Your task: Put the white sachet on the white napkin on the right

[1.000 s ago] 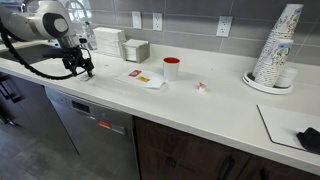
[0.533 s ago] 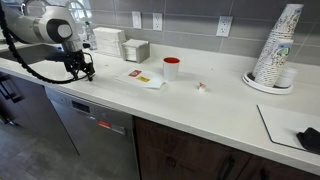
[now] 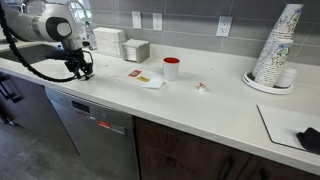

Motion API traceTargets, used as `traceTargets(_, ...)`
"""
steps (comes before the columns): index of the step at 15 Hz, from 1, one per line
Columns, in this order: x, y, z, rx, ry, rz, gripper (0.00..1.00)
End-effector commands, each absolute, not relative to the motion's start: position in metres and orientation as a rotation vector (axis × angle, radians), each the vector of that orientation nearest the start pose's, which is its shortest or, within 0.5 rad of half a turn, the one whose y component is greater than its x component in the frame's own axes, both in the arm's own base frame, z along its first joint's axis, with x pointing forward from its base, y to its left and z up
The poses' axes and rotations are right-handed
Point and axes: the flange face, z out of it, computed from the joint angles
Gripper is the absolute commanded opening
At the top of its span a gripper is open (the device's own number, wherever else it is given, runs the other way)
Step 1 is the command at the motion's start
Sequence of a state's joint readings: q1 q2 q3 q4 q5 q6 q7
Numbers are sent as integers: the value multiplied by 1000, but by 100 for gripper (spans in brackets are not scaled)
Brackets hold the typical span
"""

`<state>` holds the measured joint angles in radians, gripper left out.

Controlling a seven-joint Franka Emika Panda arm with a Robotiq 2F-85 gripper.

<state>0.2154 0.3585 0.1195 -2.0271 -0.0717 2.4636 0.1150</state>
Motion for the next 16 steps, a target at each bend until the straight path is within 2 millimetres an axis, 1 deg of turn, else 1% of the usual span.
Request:
traceTargets(1, 576, 200, 270, -3076, -444, -116, 26)
traceTargets(2, 576, 201, 271, -3075, -449, -119, 21)
traceTargets(3, 576, 201, 274, -3070, -452, -124, 10)
traceTargets(4, 577, 200, 276, -3073, -452, -129, 3)
traceTargets(6, 576, 194, 283, -3082, -444, -132, 0)
traceTargets(7, 575, 192, 287, -3092, -431, -138, 4)
traceTargets(8, 573, 188, 293, -3096, -414, -139, 5)
traceTargets(9, 571, 184, 301, -3098, -400, -149, 3)
traceTargets(10, 568, 176, 312, -3120, -359, -159, 4)
traceTargets(13, 560, 151, 351, -3166, -264, -220, 2)
traceTargets(16, 562, 114, 388, -3207, -110, -305, 4)
